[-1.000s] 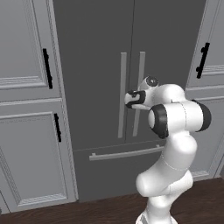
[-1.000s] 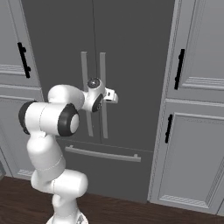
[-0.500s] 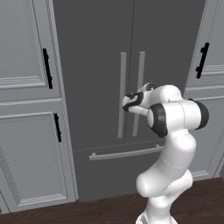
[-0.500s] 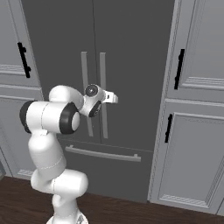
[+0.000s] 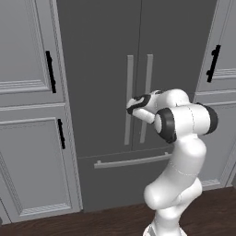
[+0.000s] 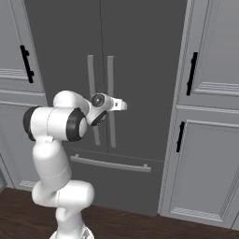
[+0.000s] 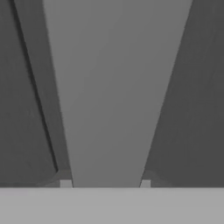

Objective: Take the strawberry from the fridge and place it on top of the pancake, located on the dining counter.

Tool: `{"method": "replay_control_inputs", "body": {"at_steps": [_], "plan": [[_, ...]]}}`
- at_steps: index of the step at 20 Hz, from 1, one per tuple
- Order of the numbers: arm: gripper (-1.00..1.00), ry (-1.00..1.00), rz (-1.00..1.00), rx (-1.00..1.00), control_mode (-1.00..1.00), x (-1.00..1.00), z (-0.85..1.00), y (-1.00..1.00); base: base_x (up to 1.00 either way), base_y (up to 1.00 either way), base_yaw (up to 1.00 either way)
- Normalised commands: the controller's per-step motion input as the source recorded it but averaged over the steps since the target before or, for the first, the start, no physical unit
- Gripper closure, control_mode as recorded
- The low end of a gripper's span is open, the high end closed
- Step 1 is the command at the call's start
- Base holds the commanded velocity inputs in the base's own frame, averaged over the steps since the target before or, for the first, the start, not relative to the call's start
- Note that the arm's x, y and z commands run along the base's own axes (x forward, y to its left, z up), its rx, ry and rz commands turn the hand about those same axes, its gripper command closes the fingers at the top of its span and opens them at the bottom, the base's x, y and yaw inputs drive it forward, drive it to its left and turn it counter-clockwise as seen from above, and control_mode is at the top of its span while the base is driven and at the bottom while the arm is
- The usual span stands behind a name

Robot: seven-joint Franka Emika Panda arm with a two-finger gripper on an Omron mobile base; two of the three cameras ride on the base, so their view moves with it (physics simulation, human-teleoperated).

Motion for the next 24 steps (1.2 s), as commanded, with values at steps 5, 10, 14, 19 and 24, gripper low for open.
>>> {"method": "replay_control_inputs", "body": {"at_steps": [5, 10, 14, 19, 24], "plan": [[1.0, 0.0, -0.12, 0.05, -1.0, -0.39, -0.1, -1.0, 0.0, 0.0, 0.0], [1.0, 0.0, -0.17, 0.08, -1.0, -0.64, 0.0, -1.0, 0.0, 0.0, 0.0], [1.0, -0.01, -0.14, 0.1, -1.0, -0.65, 0.0, -1.0, 0.0, 0.0, 0.0], [1.0, -0.05, -0.11, 0.15, -1.0, -0.55, 0.04, -1.0, 0.0, 0.0, 0.0], [1.0, -0.03, -0.09, 0.18, -1.0, -0.51, 0.22, -1.0, 0.0, 0.0, 0.0]]}}
